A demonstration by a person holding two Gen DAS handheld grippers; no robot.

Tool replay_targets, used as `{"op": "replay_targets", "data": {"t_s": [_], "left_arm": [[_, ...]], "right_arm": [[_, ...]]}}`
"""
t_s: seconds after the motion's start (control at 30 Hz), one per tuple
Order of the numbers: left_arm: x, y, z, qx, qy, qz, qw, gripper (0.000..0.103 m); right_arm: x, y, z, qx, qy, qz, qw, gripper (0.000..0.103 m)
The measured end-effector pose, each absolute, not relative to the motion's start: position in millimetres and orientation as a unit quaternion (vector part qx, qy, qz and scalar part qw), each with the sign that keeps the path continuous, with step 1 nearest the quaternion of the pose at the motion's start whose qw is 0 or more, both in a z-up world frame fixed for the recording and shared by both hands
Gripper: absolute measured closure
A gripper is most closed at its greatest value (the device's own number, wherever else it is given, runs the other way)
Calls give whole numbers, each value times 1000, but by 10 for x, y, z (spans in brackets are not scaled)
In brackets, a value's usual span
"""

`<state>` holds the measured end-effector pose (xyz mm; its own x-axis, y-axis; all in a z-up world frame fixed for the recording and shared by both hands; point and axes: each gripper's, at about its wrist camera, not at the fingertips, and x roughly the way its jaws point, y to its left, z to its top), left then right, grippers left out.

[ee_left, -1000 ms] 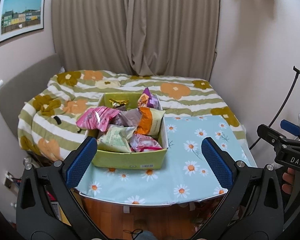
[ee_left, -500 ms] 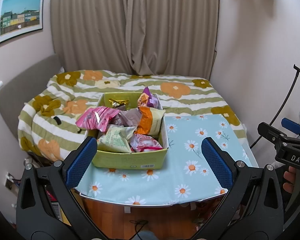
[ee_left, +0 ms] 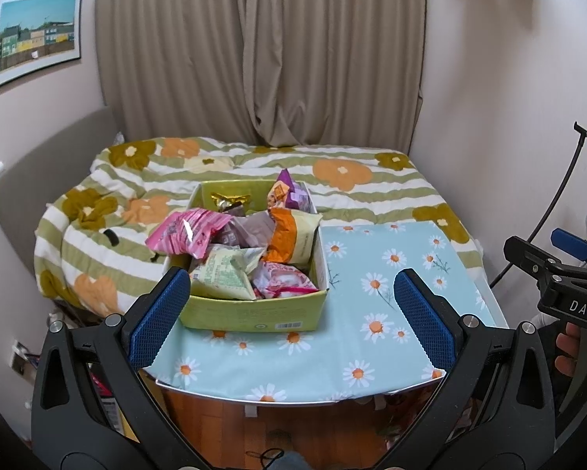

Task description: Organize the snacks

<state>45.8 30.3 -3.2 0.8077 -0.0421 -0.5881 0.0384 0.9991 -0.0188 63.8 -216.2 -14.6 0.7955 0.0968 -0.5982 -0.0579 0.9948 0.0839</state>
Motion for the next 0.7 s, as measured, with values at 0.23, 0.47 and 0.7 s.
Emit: {"op": "replay_targets", "data": {"t_s": [0.23,0.47,0.7], "left_arm": [[502,353,-32,0,308,-24,951,0],[523,384,-27,2,307,-26,951,0],[524,403,-21,2,306,-27,952,0]], "right_arm": [[655,-2175,-144,34,316,40,947,1],[653,-2186,-142,34,315,40,948,1],[679,-2184,-132,34,314,38,948,1]]}}
